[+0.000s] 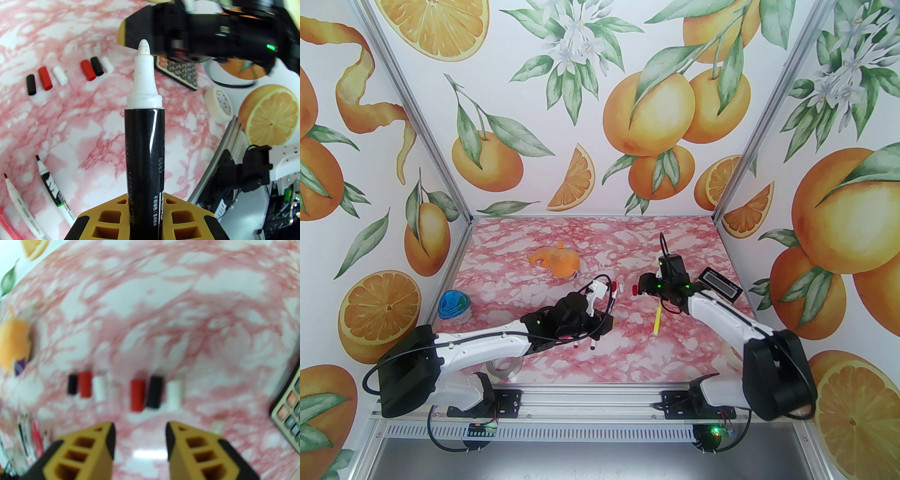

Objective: Open the pen caps

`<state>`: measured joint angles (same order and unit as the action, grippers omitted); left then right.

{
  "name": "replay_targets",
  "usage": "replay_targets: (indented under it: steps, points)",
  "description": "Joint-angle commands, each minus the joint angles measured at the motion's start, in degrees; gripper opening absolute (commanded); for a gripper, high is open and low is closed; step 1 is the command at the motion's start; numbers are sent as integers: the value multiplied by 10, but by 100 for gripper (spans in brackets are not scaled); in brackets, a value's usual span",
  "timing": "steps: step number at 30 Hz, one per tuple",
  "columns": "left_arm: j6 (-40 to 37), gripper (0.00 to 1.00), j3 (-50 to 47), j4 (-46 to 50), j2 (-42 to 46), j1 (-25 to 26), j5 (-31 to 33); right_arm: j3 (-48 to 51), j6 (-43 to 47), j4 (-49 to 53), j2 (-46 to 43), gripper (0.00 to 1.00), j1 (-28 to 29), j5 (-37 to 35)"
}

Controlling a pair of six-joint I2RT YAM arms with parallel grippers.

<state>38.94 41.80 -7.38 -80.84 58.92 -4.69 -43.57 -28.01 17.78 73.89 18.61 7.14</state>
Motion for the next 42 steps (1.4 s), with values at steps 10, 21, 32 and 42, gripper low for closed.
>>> replay_targets:
  steps: [10,21,32,42]
  points:
    - [37,2,-25,-76,-22,-2,5,59,-123,-7,-182,55,83,128]
    - [14,3,-36,-125,-26,-6,-38,71,-162,-46,-192,57,109,182]
    - [-3,3,-39,-124,-20,-5,-50,69,-174,-72,-160,49,130,184]
    - [-10,3,-41,-123,-22,-3,-50,64,-176,-74,-147,39,141,181]
